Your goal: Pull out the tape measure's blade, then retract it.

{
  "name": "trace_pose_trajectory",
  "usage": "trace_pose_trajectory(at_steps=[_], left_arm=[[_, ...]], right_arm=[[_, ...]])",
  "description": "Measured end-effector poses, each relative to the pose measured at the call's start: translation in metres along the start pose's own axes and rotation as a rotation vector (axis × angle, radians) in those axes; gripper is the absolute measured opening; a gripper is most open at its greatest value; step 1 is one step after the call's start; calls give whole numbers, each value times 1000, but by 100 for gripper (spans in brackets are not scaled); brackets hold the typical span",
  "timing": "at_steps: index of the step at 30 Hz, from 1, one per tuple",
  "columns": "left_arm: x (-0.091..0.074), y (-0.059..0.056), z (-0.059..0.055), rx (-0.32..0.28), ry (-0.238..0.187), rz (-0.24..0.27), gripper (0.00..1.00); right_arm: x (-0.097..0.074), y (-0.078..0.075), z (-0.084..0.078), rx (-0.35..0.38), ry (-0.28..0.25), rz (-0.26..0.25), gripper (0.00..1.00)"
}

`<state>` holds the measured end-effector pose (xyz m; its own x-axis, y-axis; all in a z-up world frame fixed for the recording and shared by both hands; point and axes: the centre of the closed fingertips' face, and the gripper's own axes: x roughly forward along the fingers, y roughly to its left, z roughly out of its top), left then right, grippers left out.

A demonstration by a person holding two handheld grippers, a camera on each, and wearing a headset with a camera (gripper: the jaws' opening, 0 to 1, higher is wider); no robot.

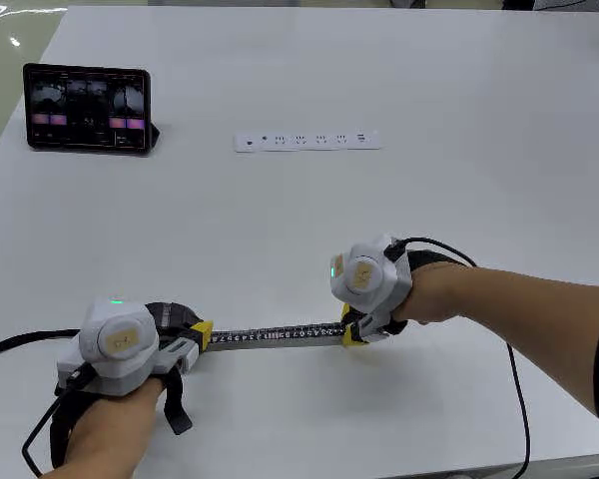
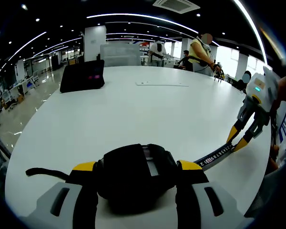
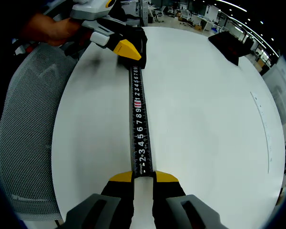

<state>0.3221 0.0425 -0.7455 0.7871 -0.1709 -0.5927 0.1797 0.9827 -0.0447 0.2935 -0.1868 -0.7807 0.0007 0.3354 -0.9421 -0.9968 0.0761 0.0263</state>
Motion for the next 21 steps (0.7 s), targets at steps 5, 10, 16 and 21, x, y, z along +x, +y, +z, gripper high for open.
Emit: trace_pose_trajectory(at_steps=[5, 10, 16, 21], left_arm=[[0, -1, 0, 1, -1, 1, 62], [0, -1, 0, 3, 0, 1, 62], [0, -1, -1, 2, 5, 1, 62], [0, -1, -1, 4, 5, 1, 62]], right_arm=[[2, 0, 4, 8, -1, -2, 10], [3, 0, 6, -2, 2, -2, 10], [4, 1, 9, -2, 1, -1, 10], [6, 2, 11, 1, 5, 2, 10]])
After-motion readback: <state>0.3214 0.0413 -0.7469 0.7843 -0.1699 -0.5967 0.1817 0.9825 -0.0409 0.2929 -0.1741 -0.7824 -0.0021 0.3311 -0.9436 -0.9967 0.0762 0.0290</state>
